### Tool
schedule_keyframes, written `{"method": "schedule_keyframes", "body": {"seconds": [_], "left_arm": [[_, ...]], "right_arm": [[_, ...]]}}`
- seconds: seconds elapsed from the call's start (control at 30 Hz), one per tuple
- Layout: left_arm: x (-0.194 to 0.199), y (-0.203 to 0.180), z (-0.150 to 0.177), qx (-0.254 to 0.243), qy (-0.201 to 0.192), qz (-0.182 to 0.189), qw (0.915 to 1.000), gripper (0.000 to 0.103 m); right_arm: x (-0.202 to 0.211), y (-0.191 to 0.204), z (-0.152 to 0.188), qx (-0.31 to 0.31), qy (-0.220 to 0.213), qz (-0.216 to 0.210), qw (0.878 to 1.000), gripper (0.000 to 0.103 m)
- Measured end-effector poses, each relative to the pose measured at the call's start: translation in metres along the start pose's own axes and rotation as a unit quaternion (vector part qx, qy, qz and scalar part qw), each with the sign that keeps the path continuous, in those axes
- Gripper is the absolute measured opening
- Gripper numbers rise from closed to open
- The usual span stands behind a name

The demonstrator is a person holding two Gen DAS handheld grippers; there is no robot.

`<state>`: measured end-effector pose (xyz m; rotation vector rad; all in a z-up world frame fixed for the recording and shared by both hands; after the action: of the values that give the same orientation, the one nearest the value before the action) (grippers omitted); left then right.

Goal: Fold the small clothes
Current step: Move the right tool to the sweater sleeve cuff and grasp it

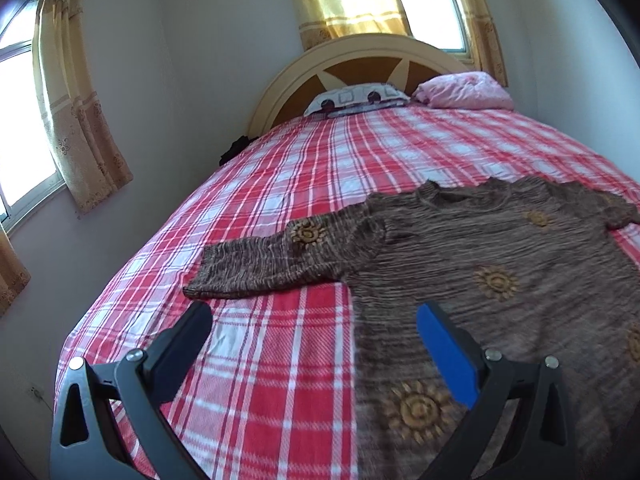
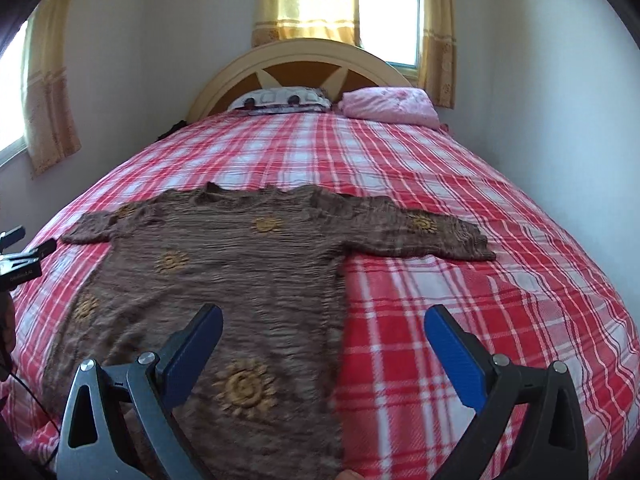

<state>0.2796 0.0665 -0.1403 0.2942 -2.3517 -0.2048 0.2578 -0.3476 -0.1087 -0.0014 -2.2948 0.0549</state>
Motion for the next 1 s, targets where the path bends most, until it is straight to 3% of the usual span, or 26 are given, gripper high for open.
{"method": "schedule_keyframes", "body": {"seconds": [0.2, 0.37, 0.6, 0.67, 0.73, 1.0], "left_arm": [[-0.055, -0.008, -0.009, -0.002, 0.034, -0.011, 0.9994, 0.103], [-0.085, -0.019, -0.022, 0.001, 0.055, 0.003, 0.9985, 0.103], [-0.118, -0.037, -0.037, 0.001, 0.064, 0.021, 0.9977, 0.103], [-0.128, -0.039, -0.037, 0.001, 0.082, 0.025, 0.9963, 0.103], [-0.134, -0.038, -0.036, 0.008, 0.095, 0.032, 0.9950, 0.103], [-0.148, -0.043, -0.029, 0.008, 0.126, 0.032, 0.9914, 0.103]], "right_arm": [[-0.040, -0.071, -0.024, -0.064, 0.021, 0.025, 0.997, 0.101], [-0.073, -0.124, -0.036, -0.124, 0.039, 0.038, 0.991, 0.101], [-0.120, -0.192, -0.047, -0.227, 0.064, 0.009, 0.972, 0.101], [-0.133, -0.208, -0.047, -0.259, 0.069, -0.008, 0.963, 0.093], [-0.143, -0.218, -0.046, -0.278, 0.079, -0.017, 0.957, 0.077], [-0.172, -0.235, -0.047, -0.315, 0.093, -0.026, 0.944, 0.069]]}}
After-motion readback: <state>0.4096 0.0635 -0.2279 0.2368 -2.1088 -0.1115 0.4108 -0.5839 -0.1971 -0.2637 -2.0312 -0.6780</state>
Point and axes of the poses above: each gripper's, at about its wrist camera, not at the fingertips, and x roughly against the way its jaws point, y to its left, z to its underside, the point moved 7 cm from there along -x, roughly the way its jaws point, and after that the axes turned 9 degrees about y, right-handed, at the moved point
